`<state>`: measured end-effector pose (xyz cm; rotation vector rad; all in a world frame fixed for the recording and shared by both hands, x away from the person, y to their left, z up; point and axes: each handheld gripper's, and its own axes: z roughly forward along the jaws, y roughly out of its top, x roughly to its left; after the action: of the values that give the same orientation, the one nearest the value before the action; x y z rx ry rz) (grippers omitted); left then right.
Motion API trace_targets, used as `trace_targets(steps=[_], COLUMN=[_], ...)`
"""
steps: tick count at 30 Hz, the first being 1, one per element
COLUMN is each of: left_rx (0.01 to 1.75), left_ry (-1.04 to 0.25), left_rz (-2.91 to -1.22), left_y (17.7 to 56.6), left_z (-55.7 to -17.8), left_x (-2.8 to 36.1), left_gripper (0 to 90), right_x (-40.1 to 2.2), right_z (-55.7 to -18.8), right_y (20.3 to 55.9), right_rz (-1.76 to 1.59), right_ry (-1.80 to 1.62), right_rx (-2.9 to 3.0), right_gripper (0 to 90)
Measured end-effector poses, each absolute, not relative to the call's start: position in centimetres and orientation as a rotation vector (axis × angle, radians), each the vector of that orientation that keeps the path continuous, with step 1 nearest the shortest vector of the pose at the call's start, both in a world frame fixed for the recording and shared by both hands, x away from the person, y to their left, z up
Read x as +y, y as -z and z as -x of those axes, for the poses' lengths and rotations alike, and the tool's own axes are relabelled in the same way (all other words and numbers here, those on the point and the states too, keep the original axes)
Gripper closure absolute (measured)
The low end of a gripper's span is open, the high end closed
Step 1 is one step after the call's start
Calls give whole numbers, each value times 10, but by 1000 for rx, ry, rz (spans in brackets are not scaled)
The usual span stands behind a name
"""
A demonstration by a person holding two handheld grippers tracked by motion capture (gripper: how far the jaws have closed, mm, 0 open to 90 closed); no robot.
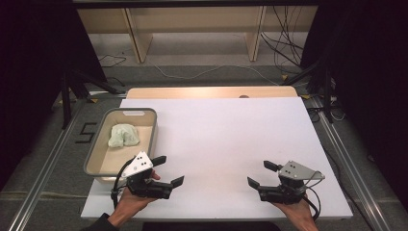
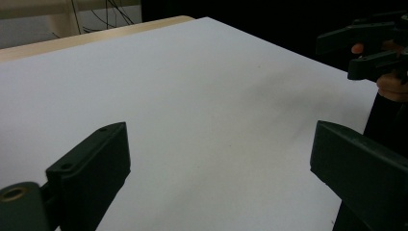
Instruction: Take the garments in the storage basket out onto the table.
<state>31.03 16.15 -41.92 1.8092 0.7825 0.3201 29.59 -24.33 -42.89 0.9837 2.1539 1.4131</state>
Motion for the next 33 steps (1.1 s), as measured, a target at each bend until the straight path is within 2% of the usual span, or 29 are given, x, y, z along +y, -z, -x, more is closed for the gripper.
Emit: trace_targets(steps=[15, 25, 33], left_rx=[807, 851, 903], left_ry=[-333, -393, -386], left_rz=[-1781, -1783, -1757], left_y=[415, 403, 397], left_z=[-316, -334, -349], left_x=[164, 166, 170], left_gripper=[60, 60, 60], right_x=[-244, -246, -245], right_z=[-296, -298, -298], right_y=[428, 427, 427], right_rz=[-987, -993, -997], right_ry=[-1401, -1410, -1418], right_rx=[2148, 2137, 2135], right_gripper=[205, 204, 204])
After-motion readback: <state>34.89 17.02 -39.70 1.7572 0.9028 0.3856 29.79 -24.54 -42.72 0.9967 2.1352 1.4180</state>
